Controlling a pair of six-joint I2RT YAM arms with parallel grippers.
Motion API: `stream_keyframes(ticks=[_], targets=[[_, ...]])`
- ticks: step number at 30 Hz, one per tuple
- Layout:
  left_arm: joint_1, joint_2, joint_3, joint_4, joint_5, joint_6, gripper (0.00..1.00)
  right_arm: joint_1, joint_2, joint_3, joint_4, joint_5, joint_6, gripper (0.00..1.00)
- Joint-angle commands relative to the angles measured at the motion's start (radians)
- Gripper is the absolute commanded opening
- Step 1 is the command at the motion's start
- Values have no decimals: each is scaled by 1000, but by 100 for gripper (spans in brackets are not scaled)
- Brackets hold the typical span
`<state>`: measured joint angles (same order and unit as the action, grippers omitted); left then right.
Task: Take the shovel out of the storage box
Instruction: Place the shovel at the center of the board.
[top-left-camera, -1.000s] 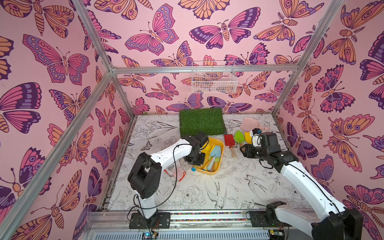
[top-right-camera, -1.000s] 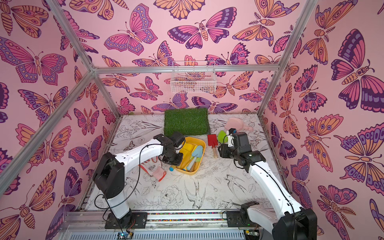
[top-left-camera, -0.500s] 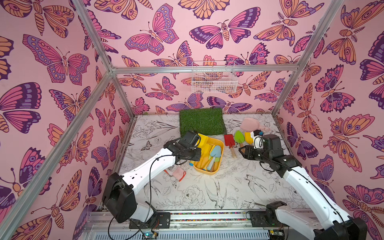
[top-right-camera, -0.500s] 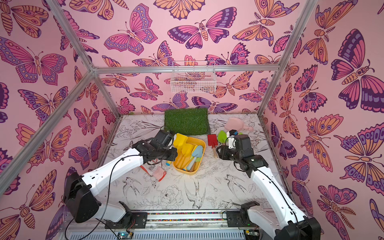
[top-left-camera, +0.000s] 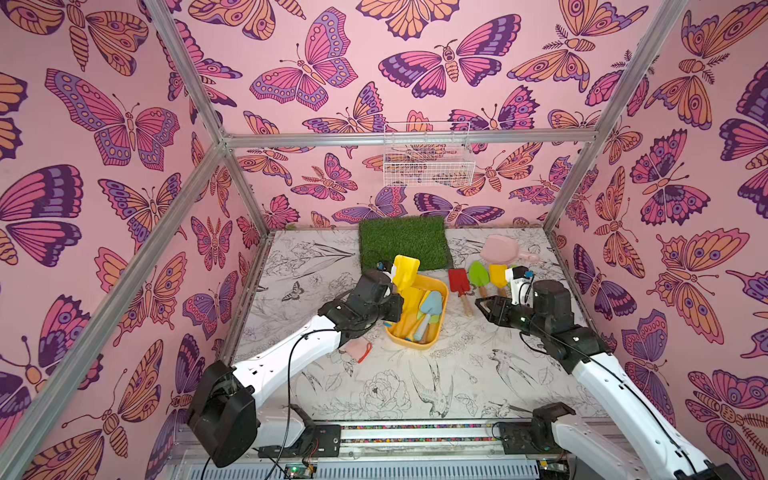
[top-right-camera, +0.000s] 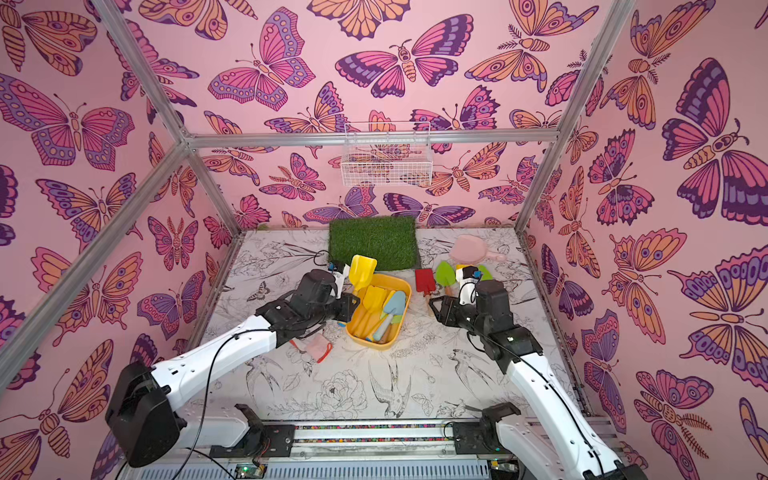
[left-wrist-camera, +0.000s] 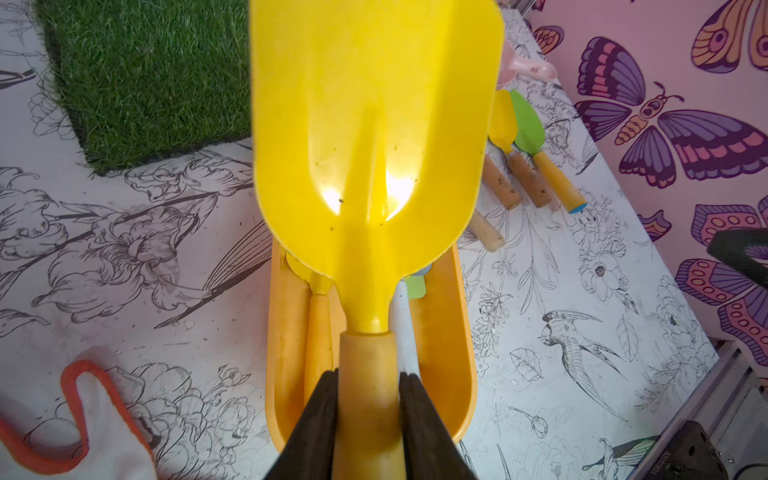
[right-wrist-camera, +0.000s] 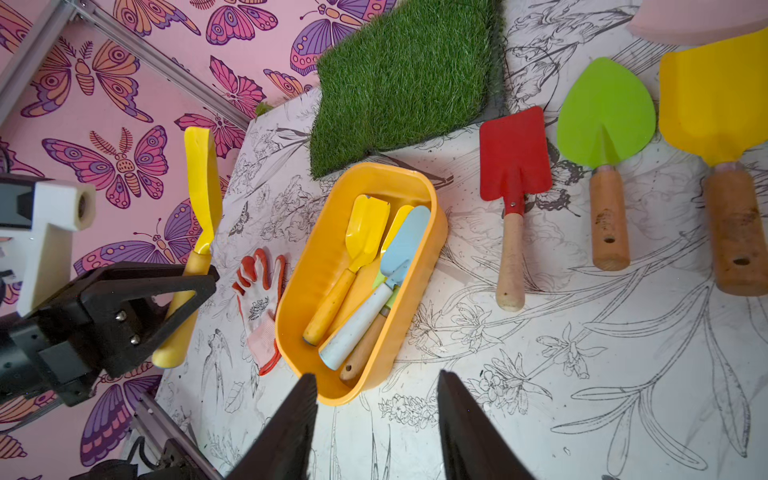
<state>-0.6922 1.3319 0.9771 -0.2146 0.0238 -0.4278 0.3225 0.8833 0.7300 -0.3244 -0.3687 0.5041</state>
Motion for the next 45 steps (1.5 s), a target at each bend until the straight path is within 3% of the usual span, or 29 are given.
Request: stream_keyframes(ticks=[1, 15, 24, 35, 41, 45], targets=[[6, 8, -17, 149, 68, 20, 0, 7, -12, 7, 51, -12, 53, 51], [5, 108, -32, 324, 229, 30, 0, 166, 116, 71, 170, 89, 68, 53], [-12, 126, -53, 362, 310, 54, 0, 193, 277, 162, 286, 117, 128, 52], [-12, 132, -57, 364, 341, 66, 0, 236, 360, 200, 369, 135, 152, 49], [-14, 144, -56, 380, 385, 67, 0, 253, 397, 206, 401, 141, 152, 37], [-13, 148, -58, 388, 387, 61, 0, 256, 401, 206, 391, 159, 150, 9]])
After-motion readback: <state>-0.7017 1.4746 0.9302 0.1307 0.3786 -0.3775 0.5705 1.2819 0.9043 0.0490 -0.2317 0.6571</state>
